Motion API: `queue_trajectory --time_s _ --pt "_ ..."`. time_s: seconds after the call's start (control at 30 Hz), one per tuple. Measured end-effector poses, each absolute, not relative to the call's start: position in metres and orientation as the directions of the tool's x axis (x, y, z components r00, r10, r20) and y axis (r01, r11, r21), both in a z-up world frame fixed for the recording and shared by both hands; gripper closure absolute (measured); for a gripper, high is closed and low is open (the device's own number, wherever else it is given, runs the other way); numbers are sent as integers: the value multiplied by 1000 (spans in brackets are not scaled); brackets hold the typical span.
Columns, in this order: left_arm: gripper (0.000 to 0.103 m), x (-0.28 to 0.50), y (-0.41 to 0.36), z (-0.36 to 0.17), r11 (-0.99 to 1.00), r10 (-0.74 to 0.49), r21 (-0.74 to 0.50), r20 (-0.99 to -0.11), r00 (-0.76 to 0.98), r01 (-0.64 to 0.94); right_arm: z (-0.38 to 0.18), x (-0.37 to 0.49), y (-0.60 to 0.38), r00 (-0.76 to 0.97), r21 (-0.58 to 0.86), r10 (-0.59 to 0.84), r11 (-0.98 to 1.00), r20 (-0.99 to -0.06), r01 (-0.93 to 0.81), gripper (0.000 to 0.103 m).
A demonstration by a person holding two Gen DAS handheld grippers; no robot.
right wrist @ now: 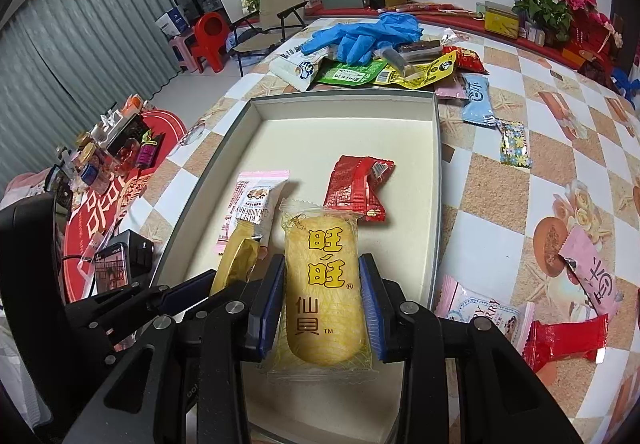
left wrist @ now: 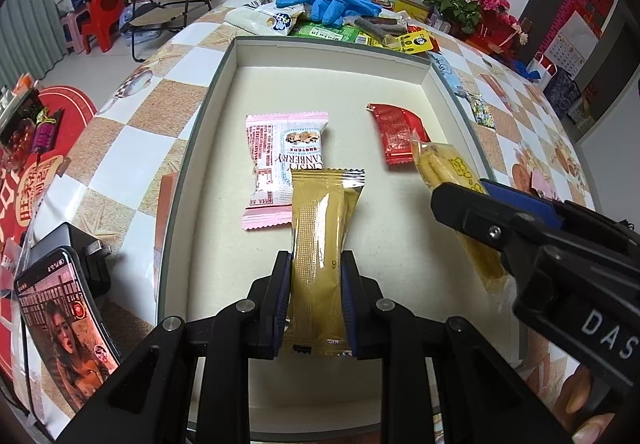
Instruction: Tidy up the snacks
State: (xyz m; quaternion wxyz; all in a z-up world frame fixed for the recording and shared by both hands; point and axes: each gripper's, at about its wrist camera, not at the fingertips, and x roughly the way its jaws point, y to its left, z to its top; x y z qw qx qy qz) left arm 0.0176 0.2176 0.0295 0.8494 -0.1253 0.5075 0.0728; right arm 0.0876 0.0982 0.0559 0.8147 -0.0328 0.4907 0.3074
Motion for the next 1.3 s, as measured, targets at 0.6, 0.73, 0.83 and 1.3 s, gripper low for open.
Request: queue_trajectory --time_s 0.6,0.73,0.83,1.3 --pt "44 -3 214 31 953 -43 -188 -862 505 -239 70 81 72 388 253 464 838 -797 -483 28" --pt "43 -9 189 40 963 -72 -196 -847 526 -184 80 64 37 474 202 419 874 -774 -441 28" --pt "42 -12 160 51 978 -90 -178 -836 541 -113 78 52 1 521 156 363 904 -773 -398 28" --pt "28 -22 5 48 994 -92 -42 -816 571 100 12 37 -144 535 17 92 989 -840 -144 14"
